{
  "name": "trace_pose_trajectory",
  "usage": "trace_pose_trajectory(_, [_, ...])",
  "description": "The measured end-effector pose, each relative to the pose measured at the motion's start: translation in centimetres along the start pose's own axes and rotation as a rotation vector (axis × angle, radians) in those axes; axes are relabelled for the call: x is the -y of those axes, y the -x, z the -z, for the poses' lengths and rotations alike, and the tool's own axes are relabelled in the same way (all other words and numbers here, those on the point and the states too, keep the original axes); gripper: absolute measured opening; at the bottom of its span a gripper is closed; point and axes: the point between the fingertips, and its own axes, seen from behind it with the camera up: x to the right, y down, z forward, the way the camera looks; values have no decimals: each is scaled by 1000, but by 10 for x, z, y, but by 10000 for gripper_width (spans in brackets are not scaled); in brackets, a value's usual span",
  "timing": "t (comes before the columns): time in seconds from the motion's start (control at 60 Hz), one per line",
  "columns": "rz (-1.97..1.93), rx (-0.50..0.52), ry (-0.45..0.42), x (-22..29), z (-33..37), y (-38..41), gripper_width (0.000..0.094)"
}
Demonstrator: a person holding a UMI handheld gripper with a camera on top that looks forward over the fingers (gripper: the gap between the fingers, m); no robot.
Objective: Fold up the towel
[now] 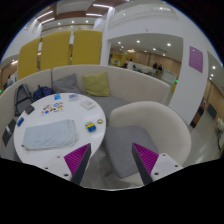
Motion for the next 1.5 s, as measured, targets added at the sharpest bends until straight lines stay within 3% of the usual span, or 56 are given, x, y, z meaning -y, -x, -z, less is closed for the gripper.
trace_pose_trajectory(0.783, [182,318,12,-5,17,346,863])
trace_pose_trajectory(1.117, [221,372,67,-32,-16,486,866])
trace_pose_trajectory(1.35, [272,380,99,-58,-76,551,860])
trace_pose_trajectory(1.5, [280,356,160,-82,-112,562,736])
